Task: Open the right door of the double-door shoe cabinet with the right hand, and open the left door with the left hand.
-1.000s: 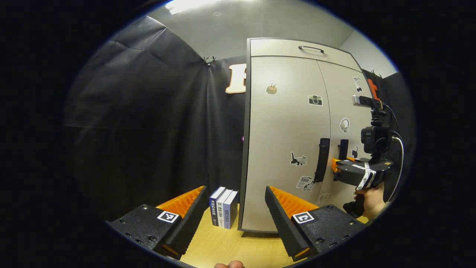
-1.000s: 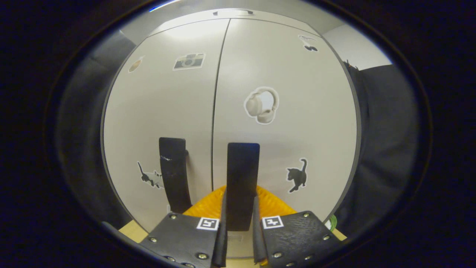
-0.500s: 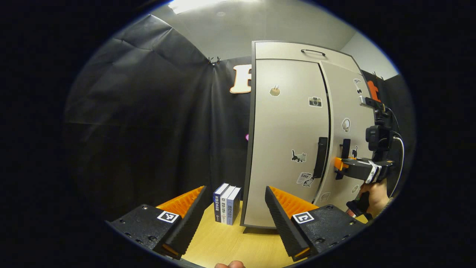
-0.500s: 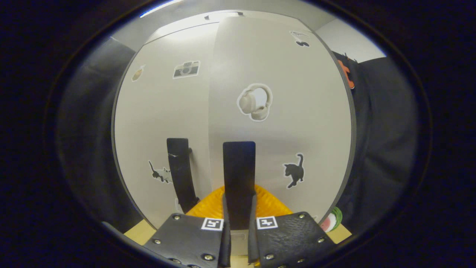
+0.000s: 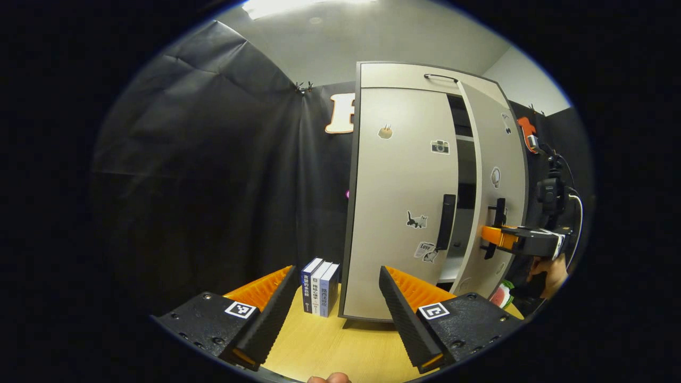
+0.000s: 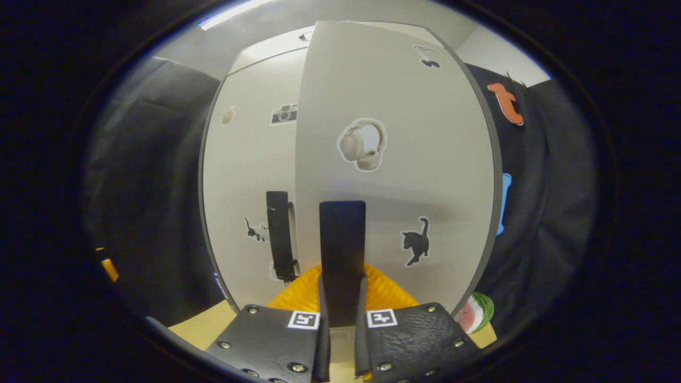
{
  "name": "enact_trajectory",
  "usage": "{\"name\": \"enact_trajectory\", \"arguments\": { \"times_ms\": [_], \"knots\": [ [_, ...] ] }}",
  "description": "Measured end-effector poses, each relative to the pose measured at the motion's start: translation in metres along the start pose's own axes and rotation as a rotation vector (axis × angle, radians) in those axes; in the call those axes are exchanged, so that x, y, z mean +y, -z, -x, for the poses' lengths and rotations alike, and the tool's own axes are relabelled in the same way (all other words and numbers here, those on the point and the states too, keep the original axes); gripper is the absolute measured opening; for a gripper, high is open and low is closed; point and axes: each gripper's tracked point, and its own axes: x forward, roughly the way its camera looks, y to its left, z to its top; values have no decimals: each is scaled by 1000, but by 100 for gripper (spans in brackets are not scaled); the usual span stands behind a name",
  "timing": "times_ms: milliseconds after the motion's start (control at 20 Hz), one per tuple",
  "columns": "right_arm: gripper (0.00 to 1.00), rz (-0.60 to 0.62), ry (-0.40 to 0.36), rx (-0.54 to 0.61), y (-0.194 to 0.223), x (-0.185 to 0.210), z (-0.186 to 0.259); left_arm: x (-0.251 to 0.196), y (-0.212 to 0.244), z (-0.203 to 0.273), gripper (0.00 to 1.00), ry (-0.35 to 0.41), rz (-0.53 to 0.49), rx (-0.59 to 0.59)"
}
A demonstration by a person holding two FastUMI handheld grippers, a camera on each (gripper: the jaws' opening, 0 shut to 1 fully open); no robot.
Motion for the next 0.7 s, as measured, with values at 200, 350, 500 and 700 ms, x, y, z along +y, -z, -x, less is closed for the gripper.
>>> {"name": "enact_trajectory", "arguments": {
  "times_ms": [200, 350, 500, 700],
  "knots": [
    [18, -8, -39, 6, 0, -4, 10, -3, -1, 6, 91, 1, -10, -3],
    [18, -18, -58, 11, 0, -7, 17, -7, 1, 8, 95, 2, -3, -1],
    [18, -8, -61, 16, -1, -11, 22, -12, 5, 9, 95, 8, 2, 8],
    [18, -11, -42, 15, -1, -19, 31, -21, 9, 9, 95, 17, 6, 17]
  ]
}}
